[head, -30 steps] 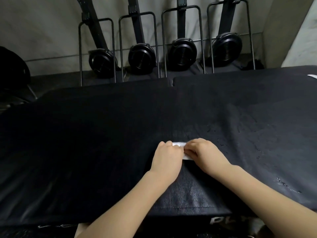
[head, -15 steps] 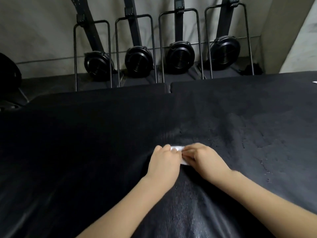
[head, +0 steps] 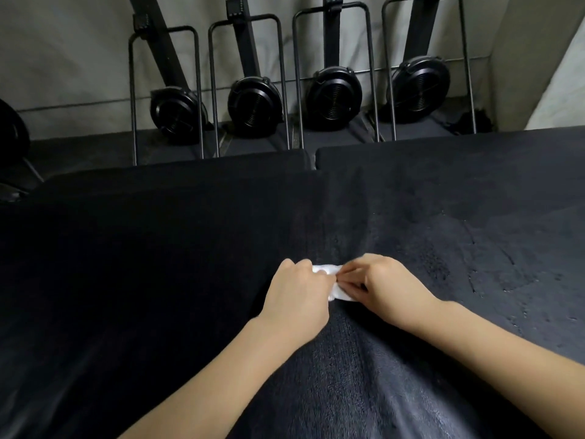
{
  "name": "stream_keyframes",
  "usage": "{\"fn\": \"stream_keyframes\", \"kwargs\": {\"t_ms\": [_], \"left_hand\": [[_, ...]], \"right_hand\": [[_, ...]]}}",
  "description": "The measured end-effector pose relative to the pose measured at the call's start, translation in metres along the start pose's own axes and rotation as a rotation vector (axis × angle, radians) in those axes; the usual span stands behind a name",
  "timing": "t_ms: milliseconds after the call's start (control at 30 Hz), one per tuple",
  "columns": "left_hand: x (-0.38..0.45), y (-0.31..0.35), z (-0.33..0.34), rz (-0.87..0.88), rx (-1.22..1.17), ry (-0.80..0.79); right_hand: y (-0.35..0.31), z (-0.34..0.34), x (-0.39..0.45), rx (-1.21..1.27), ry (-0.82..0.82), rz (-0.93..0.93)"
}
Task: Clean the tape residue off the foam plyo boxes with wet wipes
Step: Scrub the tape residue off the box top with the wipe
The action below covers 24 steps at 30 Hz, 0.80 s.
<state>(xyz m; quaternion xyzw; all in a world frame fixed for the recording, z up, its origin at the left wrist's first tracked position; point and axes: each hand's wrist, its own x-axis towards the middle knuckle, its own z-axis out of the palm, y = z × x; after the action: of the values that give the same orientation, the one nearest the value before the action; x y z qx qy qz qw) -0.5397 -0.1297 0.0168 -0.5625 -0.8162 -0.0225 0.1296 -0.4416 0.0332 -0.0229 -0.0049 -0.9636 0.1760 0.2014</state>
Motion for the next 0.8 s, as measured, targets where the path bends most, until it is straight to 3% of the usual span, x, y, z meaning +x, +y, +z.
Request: {"fn": "stream_keyframes", "kwargs": {"t_ms": [300, 433, 633, 800], "left_hand": [[0.053, -0.022, 0.012, -0.021, 0.109, 0.044], [0.101, -0.054, 0.032, -0.085, 0.019, -0.086], [0.123, -0.068, 0.043, -0.151, -0.009, -0.106], [0.103, -0.059, 0.033, -0.05, -0.002, -0.095]], "right_hand": [[0.038, 0.017, 0.057, -0.088, -0.019, 0.115], [0.062, 0.022, 0.094, -0.121, -0.038, 0.159], [0.085, 0.034, 0.124, -0.1, -0.073, 0.327], [0.068, 0.026, 0.096, -0.253, -0.133, 0.159]]}}
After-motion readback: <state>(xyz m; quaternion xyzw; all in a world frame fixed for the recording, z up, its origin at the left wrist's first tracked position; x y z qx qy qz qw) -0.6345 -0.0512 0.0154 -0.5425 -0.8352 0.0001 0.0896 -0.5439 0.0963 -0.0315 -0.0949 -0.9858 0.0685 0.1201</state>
